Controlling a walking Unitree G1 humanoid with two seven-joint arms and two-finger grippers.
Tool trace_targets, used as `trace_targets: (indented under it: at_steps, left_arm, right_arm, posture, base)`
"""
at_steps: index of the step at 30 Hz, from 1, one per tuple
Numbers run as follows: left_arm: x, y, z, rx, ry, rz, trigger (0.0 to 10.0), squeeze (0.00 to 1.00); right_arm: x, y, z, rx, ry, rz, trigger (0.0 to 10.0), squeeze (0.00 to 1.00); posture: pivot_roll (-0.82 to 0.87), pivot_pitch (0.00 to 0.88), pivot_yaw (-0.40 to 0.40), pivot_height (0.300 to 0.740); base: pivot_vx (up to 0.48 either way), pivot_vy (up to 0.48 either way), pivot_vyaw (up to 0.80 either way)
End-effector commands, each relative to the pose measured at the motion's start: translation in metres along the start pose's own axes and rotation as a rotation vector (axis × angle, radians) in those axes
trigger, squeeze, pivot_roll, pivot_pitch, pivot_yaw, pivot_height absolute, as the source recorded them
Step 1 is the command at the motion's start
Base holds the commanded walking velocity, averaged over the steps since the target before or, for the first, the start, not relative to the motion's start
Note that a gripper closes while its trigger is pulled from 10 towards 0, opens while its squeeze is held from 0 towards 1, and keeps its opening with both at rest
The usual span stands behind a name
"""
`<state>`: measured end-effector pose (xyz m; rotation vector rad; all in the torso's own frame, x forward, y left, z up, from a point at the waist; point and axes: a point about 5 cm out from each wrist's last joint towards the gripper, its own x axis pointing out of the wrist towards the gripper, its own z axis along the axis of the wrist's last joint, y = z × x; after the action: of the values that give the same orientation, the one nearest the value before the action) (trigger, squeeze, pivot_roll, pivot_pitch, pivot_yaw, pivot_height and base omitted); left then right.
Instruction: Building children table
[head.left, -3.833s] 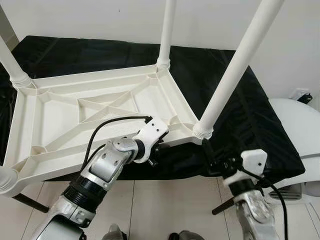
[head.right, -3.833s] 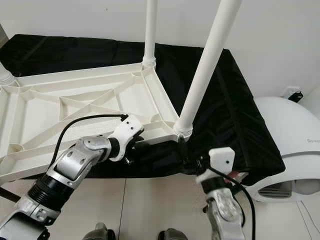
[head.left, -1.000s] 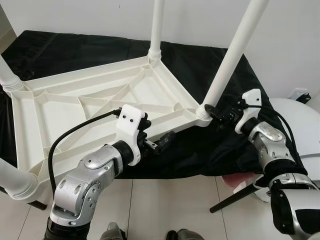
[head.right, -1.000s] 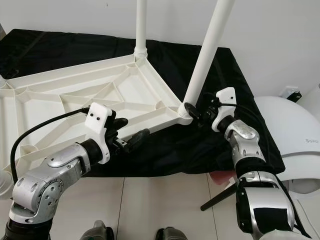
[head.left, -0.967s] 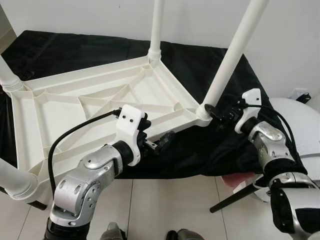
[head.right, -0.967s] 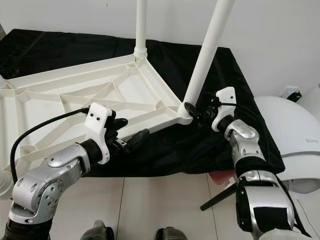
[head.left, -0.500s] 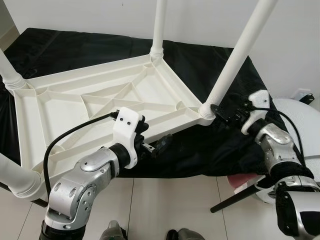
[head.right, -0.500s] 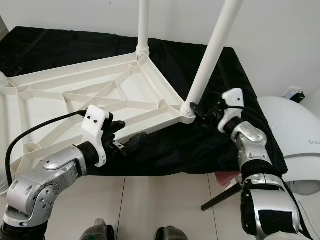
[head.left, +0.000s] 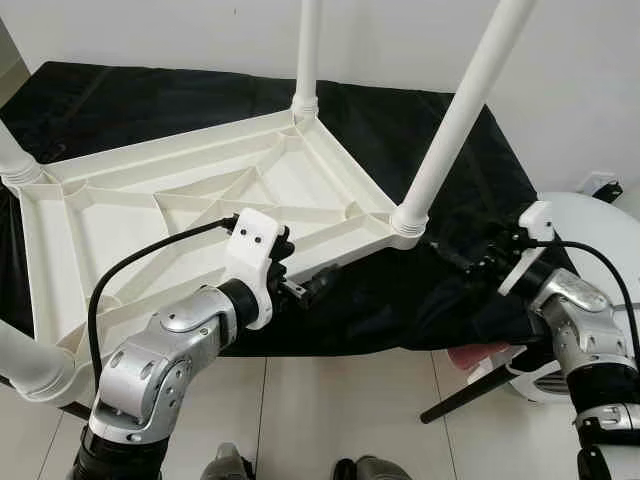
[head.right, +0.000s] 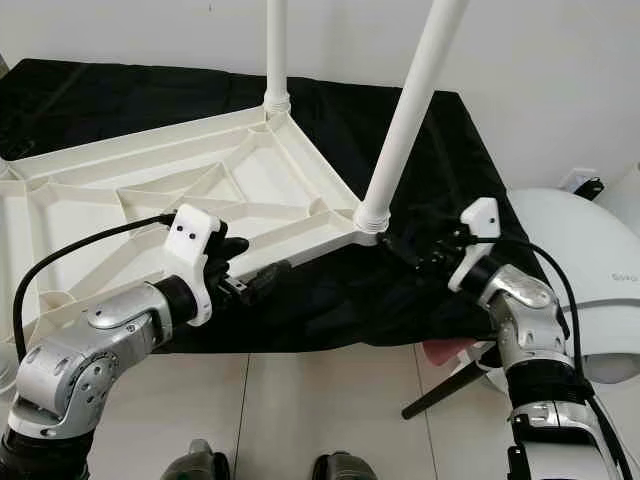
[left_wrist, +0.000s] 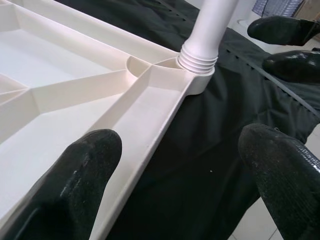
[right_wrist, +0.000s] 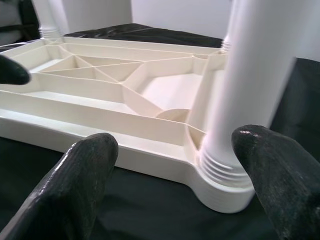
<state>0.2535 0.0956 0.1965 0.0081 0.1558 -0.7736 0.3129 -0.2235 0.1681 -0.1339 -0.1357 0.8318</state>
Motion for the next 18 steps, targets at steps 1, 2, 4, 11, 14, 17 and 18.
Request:
trace_targets:
  at_steps: [1,2,4,11,14,17,18]
  left_arm:
    - [0.001,0.002,0.003,0.033,-0.010,-0.036,10.0,0.00]
    - [0.001,0.002,0.003,0.033,-0.010,-0.036,10.0,0.00]
    - [0.001,0.005,0.005,0.044,-0.014,-0.023,10.0,0.00]
    - [-0.001,0.012,0.013,0.051,-0.036,0.030,10.0,0.00]
    - [-0.003,0.008,0.017,0.047,-0.050,0.029,10.0,0.00]
    - [-0.004,0.001,0.020,0.039,-0.065,0.020,10.0,0.00]
    - [-0.004,0.001,0.020,0.039,-0.065,0.020,10.0,0.00]
  right_arm:
    - [0.009,0.002,0.001,0.018,-0.008,0.066,10.0,0.00]
    - [0.009,0.002,0.001,0.018,-0.008,0.066,10.0,0.00]
    - [0.015,0.002,0.003,0.016,-0.015,0.086,10.0,0.00]
    - [0.035,-0.014,0.014,0.017,-0.030,0.088,10.0,0.00]
    - [0.040,-0.021,0.020,0.043,-0.017,0.113,10.0,0.00]
    - [0.042,-0.026,0.023,0.065,0.004,0.144,10.0,0.00]
    - [0.042,-0.026,0.023,0.065,0.004,0.144,10.0,0.00]
  posture:
    - [0.01,0.063,-0.078,0.740]
    - [0.01,0.063,-0.078,0.740]
    - [0.01,0.064,-0.079,0.740]
    - [0.04,0.088,-0.088,0.740]
    - [0.06,0.107,-0.089,0.740]
    - [0.08,0.130,-0.093,0.740]
    - [0.08,0.130,-0.093,0.740]
  base:
    - [0.000,0.000,0.00]
    - [0.000,0.000,0.00]
    - [0.000,0.000,0.00]
    - [0.000,0.000,0.00]
    - [0.000,0.000,0.00]
    - [0.000,0.000,0.00]
    - [0.000,0.000,0.00]
